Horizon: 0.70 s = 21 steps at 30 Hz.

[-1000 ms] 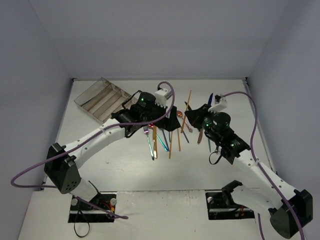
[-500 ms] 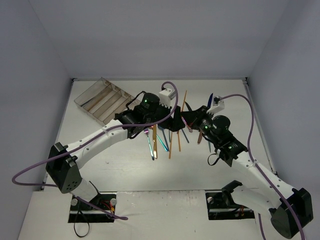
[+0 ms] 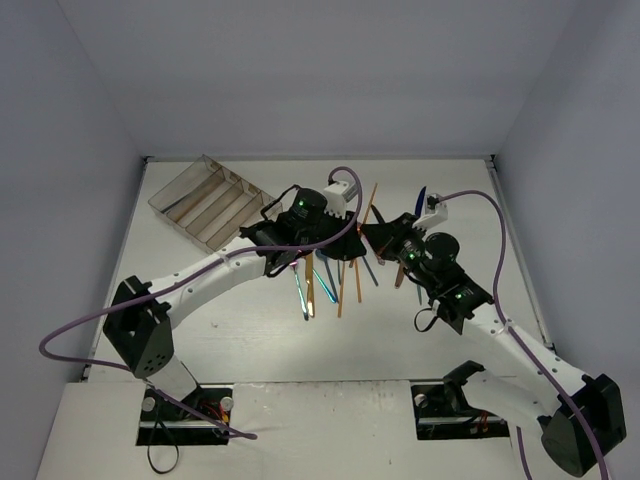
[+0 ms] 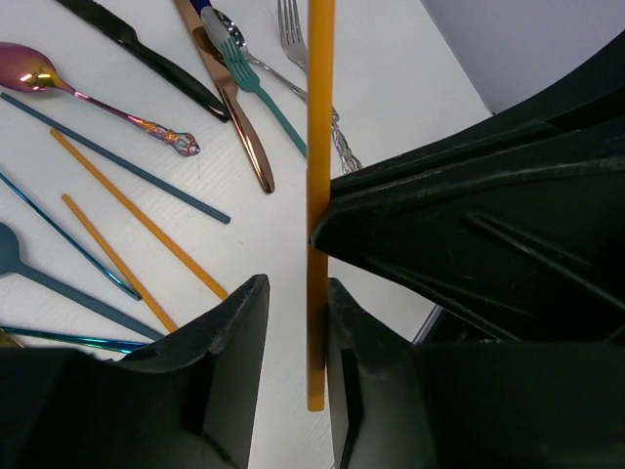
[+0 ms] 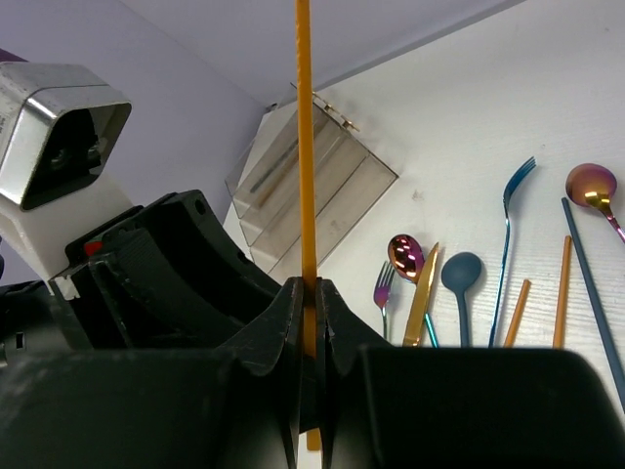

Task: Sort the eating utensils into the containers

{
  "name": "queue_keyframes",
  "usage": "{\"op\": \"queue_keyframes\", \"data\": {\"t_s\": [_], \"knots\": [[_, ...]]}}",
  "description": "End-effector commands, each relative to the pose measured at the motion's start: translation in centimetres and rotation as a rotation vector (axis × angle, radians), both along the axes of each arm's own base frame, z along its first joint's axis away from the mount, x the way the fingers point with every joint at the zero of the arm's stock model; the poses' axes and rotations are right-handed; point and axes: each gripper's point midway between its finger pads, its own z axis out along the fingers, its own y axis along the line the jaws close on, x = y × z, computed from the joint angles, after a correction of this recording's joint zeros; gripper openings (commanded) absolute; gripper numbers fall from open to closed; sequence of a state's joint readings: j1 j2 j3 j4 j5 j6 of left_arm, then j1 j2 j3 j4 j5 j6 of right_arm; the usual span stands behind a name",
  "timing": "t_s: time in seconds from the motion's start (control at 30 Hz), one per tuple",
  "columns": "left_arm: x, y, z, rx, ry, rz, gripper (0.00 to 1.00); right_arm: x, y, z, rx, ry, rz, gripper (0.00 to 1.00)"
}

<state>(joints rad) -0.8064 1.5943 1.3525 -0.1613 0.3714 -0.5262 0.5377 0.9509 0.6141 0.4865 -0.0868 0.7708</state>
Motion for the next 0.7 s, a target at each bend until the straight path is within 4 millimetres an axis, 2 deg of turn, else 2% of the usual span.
{"op": "queue_keyframes", "data": {"t_s": [0.0,0.03,0.1,0.23,0.3,0.4,0.53,0.67], "knots": [[0.7,-0.9,4.3,-0.094,-0.095,0.001,0.11,0.0,0.7,3.2,0.071,-0.1,0.025,0.02],[0.7,-0.7,4.3,-0.086,-0.104,0.006,0.04,0.1,0.7,3.0,0.068,-0.099,0.024,0.04],[1.0,0.2,3.9,-0.044,-0.121,0.025,0.0,0.1,0.6,2.8,0.058,-0.101,0.018,0.13],[2.4,2.9,2.9,0.094,-0.202,0.087,0.0,0.4,0.2,2.2,0.026,-0.1,-0.004,0.41],[3.5,5.3,2.3,0.191,-0.252,0.123,0.0,0.6,-0.3,1.9,-0.006,-0.093,-0.026,0.48],[5.6,9.9,2.2,0.299,-0.3,0.212,0.0,0.8,-1.2,0.7,-0.074,-0.06,-0.065,0.5],[9.4,17.9,2.4,0.391,-0.336,0.329,0.0,1.1,-3.2,-0.4,-0.171,-0.042,-0.142,0.5],[13.0,24.8,4.0,0.533,-0.481,0.378,0.0,0.8,-4.1,-1.7,-0.227,-0.026,-0.156,0.49]]}}
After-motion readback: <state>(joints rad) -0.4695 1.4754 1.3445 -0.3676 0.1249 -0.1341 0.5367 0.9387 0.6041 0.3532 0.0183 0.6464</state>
